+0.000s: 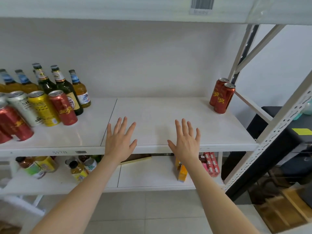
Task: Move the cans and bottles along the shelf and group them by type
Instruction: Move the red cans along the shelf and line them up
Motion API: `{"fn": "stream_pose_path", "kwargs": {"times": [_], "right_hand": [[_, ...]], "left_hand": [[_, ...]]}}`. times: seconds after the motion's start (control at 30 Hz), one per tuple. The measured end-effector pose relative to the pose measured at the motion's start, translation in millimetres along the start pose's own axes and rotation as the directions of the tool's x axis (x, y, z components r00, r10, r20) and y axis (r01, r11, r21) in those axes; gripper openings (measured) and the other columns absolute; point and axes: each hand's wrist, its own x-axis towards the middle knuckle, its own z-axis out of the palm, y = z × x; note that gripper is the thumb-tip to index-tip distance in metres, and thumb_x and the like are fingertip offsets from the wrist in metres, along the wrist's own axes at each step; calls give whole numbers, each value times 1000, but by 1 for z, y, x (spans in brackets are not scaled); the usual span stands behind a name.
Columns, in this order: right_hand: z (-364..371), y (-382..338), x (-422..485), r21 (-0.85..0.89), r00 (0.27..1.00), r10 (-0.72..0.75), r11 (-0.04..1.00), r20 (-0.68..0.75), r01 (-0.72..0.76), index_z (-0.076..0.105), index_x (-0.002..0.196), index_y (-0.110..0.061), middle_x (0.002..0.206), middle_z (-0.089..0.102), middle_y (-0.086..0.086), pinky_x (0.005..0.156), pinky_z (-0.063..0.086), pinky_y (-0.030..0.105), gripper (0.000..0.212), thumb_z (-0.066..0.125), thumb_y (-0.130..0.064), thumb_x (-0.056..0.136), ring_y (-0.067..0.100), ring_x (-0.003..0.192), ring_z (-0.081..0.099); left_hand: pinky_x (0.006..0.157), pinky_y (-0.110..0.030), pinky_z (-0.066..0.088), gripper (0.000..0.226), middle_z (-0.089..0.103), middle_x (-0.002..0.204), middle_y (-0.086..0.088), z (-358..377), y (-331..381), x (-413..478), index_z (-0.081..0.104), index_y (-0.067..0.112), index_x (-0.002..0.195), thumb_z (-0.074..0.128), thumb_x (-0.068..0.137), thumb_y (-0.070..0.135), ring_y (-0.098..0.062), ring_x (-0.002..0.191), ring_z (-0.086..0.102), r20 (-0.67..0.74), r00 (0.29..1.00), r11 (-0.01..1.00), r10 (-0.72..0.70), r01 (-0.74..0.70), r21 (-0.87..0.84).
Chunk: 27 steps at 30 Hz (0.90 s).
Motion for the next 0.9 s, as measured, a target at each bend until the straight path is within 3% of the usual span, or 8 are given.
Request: {"fn": "stream_pose_path", "kwargs": {"times": [0.5, 0.77, 0.9], "right_hand": [[37, -147, 2, -25, 999, 25, 999, 25, -25, 1, 156, -23, 165, 7, 6, 119, 5, 53, 81, 36, -63, 95, 27, 152, 7], [39, -263, 0, -44, 999, 25, 999, 26, -24, 5, 156, -22, 165, 10, 7, 119, 6, 53, 80, 39, -60, 94, 28, 151, 9], [40, -326, -18, -29, 999, 49, 998, 8, -49, 9, 157, -21, 164, 13, 9, 118, 8, 55, 80, 42, -58, 94, 29, 151, 12]], "left_hand": [[120, -57, 6, 67, 10, 165, -10, 20, -137, -18, 18, 29, 155, 38, 97, 54, -29, 152, 3, 9, 1000, 1000, 21, -22, 9], [117, -59, 15, 66, 23, 162, -14, 22, -242, -46, 31, 24, 152, 49, 94, 50, -32, 150, 15, -56, 998, 999, 28, -30, -23], [117, -59, 8, 67, 17, 163, -14, 14, -308, -73, 28, 24, 153, 47, 95, 50, -31, 151, 9, -43, 997, 998, 57, -57, 0]]}}
